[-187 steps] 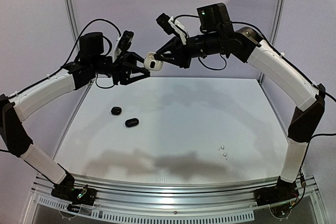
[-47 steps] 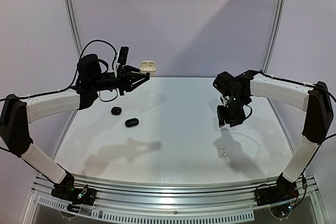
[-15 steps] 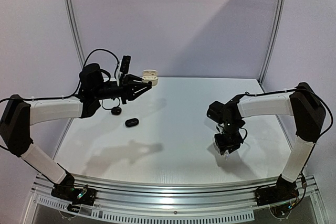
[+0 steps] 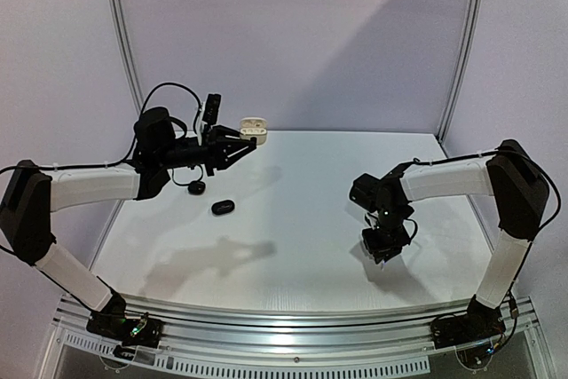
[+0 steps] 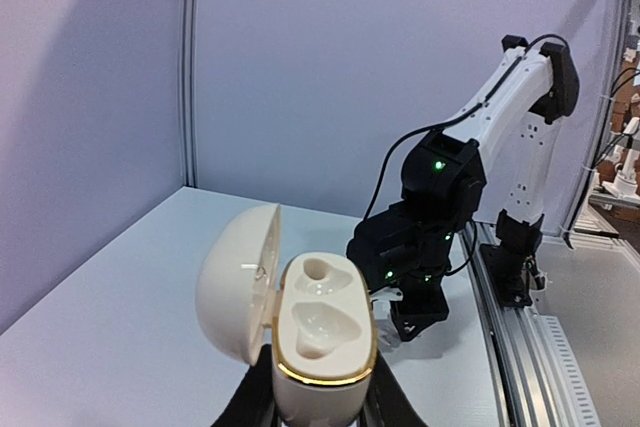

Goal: Insert the wireless bluetooth earbuds into the charging case

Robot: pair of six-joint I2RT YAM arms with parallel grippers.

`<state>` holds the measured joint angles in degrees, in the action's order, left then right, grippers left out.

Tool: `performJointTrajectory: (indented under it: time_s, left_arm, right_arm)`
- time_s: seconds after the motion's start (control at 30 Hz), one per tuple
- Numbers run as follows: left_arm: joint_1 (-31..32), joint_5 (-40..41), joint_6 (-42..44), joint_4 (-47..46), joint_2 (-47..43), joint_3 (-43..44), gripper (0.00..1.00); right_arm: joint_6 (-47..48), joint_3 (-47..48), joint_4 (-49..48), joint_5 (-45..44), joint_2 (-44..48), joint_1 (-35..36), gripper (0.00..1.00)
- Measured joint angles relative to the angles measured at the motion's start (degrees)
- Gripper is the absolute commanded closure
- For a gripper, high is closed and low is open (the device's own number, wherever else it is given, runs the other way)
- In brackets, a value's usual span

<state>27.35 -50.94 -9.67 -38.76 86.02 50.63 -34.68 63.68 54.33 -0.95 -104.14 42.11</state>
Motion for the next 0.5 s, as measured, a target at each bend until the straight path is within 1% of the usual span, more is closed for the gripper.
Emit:
performJointTrajectory:
  time_s: [0.03,0.17,0.27,0.4,0.5]
  left_arm:
    - [0.0,0.0,0.0,0.0,0.0,0.0,1.0]
    - [0.0,0.1,0.0,0.0,0.0,0.0,1.0]
    - [0.0,0.3,0.0,0.0,0.0,0.0,1.0]
    - [0.0,2.2,0.0,-0.9,-0.2,-0.7,1.0]
    - [0.0,4.6,0.0,-4.0,-0.3,-2.4,1.0]
  right_arm:
    - [0.1,0.0,0.0,0.0,0.0,0.0,1.0]
    - [0.5,0.3,0.6,0.0,0.0,0.1,1.0]
    - [1.5,3.3,4.0,0.0,0.0,0.7,1.0]
    - [4.7,15.5,8.9,-0.4,0.2,3.3,1.0]
    - [8.2,27.2,8.2,-1.1,1.8,6.1,1.0]
